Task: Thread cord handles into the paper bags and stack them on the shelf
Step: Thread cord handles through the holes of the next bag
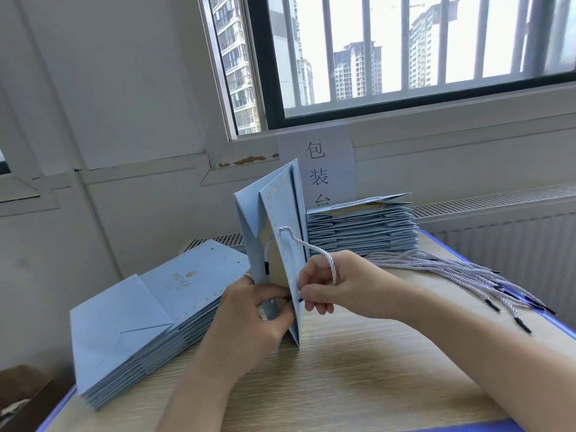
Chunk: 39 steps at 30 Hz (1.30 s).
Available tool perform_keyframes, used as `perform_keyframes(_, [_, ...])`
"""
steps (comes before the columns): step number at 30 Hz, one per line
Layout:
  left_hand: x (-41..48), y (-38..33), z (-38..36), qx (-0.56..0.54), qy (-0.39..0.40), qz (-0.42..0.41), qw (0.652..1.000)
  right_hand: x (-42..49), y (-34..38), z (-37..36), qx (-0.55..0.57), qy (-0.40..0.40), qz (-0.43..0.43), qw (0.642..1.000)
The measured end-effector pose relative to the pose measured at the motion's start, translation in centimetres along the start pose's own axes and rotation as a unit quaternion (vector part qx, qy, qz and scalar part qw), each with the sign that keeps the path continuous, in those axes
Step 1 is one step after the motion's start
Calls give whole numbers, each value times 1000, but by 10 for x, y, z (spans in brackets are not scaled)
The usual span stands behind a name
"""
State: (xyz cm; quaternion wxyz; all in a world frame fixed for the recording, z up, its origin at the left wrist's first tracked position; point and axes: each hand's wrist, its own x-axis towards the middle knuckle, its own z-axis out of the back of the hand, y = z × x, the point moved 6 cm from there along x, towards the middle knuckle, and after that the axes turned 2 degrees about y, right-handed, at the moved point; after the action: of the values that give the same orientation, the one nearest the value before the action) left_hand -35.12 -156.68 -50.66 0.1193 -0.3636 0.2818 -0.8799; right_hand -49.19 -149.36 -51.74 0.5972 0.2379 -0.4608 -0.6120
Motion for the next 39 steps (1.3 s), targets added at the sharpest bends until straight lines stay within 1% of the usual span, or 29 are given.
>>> perform_keyframes(5, [0, 3, -1, 12, 0, 8, 1000, 1, -1, 0, 24, -5, 19, 1000])
perform_keyframes(12, [0, 6, -4, 31, 10, 23, 999, 3, -7, -1, 41, -7, 8, 999])
perform_keyframes(18, [1, 13, -7, 44, 16, 32, 998, -1, -9, -1, -29, 33, -31, 999])
perform_keyframes(21, [2, 14, -9, 69, 25, 28, 997, -1, -8, 6, -45, 7, -34, 998])
perform_keyframes(23, [2, 14, -14, 106, 51, 28, 993, -1, -10, 10, -52, -13, -34, 998])
perform_keyframes(25, [1, 15, -19, 121, 76, 32, 989, 0, -11, 12, -62, -20, -31, 997])
perform_keyframes(27, [0, 17, -20, 120, 86, 35, 988, 0, -11, 14, -69, -26, -28, 997])
perform_keyframes(31, [-1, 18, -18, 119, 80, 34, 989, 0, -11, 15, -88, -36, -20, 995])
perform_keyframes(39, [-1, 10, -22, 76, 96, -13, 992, 1, -12, 12, -73, -40, -9, 996])
